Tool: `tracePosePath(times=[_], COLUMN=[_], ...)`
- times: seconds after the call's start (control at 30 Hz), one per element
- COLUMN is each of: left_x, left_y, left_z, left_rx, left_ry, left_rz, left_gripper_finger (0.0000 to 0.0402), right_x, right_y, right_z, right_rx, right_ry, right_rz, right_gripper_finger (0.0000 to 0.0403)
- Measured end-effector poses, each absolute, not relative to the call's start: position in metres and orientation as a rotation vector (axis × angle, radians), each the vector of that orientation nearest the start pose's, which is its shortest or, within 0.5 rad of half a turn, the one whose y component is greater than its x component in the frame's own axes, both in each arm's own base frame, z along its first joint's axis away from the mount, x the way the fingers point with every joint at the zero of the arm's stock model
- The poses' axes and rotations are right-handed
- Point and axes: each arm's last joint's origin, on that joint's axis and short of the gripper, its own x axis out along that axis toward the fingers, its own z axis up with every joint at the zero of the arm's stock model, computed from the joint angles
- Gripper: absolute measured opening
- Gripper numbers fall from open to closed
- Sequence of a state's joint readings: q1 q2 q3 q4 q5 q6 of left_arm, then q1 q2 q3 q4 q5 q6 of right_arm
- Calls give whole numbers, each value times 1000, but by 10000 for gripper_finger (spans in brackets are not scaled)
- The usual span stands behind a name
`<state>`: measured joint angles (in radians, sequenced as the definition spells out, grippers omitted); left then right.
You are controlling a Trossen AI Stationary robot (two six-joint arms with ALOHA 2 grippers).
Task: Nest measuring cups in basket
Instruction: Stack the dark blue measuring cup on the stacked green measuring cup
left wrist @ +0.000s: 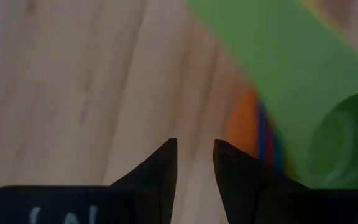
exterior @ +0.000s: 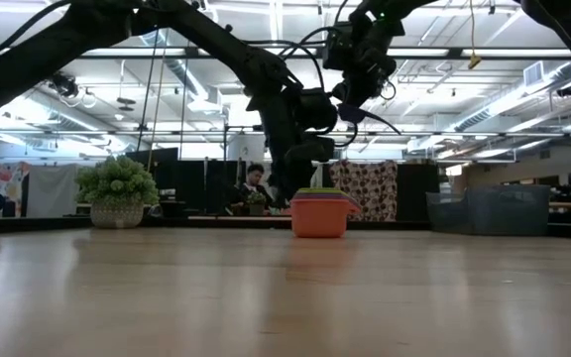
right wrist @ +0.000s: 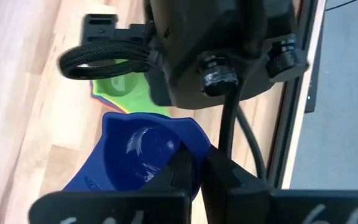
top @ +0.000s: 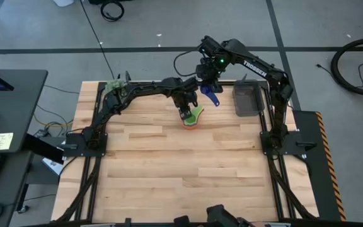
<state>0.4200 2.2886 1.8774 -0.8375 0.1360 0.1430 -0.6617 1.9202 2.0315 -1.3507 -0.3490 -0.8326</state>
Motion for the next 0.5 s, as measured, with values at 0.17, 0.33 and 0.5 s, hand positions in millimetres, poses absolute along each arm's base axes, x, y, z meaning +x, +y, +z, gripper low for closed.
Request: tracePosePath(times=[0.17, 0.33, 0.5], left_x=[419, 397, 369], left_y=[201, 217, 233], left_z=[181, 212, 244], left_rx=[-232, -272, -323], left_ry=[1246, 1235, 1211], left_rz=[210, 290, 391], left_gripper_finger=[109, 109, 109], right_x=[308, 318, 333], right_y=[-217, -205, -193], right_z=[348, 345, 330], right_rx=[-165, -156, -117], right_ry=[1082, 1035, 1019], right_rz=[238, 327, 428], right_gripper_finger=[16, 16, 16])
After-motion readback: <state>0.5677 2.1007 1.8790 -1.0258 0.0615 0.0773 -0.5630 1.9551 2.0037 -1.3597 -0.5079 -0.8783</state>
